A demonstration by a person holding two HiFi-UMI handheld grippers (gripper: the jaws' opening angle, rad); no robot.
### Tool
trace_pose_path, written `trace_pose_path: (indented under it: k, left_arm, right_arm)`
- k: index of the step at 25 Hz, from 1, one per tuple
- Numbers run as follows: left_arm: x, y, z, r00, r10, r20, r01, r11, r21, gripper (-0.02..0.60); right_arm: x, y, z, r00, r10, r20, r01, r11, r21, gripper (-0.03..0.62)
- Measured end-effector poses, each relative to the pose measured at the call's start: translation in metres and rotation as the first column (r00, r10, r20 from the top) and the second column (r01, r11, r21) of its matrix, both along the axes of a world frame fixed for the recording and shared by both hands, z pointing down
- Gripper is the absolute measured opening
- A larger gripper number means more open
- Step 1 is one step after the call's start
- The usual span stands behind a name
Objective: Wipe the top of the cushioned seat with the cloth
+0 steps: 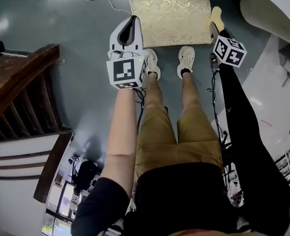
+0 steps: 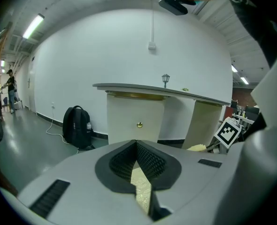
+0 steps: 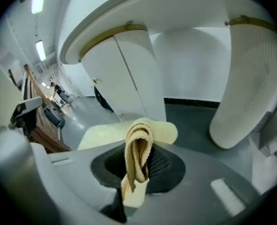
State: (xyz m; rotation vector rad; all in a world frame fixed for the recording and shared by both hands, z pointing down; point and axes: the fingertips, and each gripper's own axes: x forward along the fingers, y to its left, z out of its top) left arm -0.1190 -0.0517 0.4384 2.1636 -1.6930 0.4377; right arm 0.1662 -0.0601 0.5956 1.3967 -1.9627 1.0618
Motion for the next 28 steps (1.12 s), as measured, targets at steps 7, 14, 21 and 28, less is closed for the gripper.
trace_pose_path:
  k: [7,14,21,28]
  left_arm:
    - [-0.048,-0.014,0.006,1.0,0.005,0.015,-0.005,1.0,0.003,0.008]
    - [-0.086,-0.018,0.003,0.999,-0.003,0.041,0.002,1.0,0.008,0.008]
    - [-0.105,-0.026,0.005,0.999,0.005,0.051,-0.005,1.0,0.007,0.008]
    - [-0.092,-0.036,0.012,0.998,0.032,0.061,-0.032,0.999,-0.007,0.008]
  right_arm:
    - [-0.195,-0.024,-0.041,0.951,-0.213,0.226,0.198,0.976,0.088,0.058]
    - [-0.308,-0.019,-0.01,0.889,-0.256,0.381,0.299,0.953,-0.058,0.058]
    - [-0.282,-0.01,0.044,0.949,-0.212,0.232,0.264,0.939,-0.222,0.058]
    - [-0.218,-0.036,0.051,0.981,-0.158,0.116,0.178,0.964,-0.196,0.058]
